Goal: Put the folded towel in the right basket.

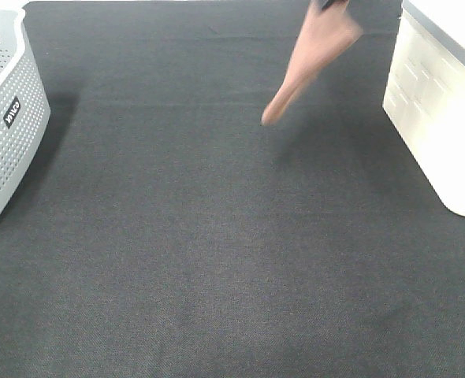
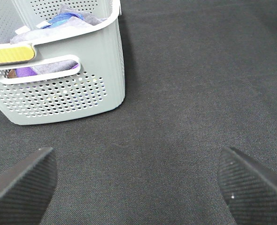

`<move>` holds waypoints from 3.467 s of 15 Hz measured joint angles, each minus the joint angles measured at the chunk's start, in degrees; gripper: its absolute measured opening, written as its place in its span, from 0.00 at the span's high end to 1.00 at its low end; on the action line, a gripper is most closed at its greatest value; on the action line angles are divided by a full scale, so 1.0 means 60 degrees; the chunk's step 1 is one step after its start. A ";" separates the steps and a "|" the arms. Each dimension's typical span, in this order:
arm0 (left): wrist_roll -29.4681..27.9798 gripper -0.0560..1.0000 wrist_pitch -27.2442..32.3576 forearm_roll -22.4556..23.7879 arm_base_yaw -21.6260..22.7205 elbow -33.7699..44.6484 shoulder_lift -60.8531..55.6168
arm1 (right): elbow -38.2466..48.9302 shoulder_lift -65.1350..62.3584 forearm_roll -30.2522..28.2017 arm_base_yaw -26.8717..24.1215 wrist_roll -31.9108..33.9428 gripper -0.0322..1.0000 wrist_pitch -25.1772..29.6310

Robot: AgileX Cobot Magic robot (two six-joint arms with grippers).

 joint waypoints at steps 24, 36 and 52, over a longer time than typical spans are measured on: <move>0.0000 0.11 0.0000 0.0000 0.0000 0.0000 0.0000 | 0.0869 -0.0038 -0.0229 -0.4841 0.0707 0.76 0.0095; 0.0000 0.11 0.0000 0.0000 0.0000 0.0000 0.0000 | 0.0945 -0.1098 -0.0697 -0.2359 0.0936 0.25 0.0105; 0.0000 0.11 0.0000 0.0000 0.0000 0.0000 0.0000 | 1.0829 -0.9807 -0.2473 -0.1203 0.1184 0.25 0.0095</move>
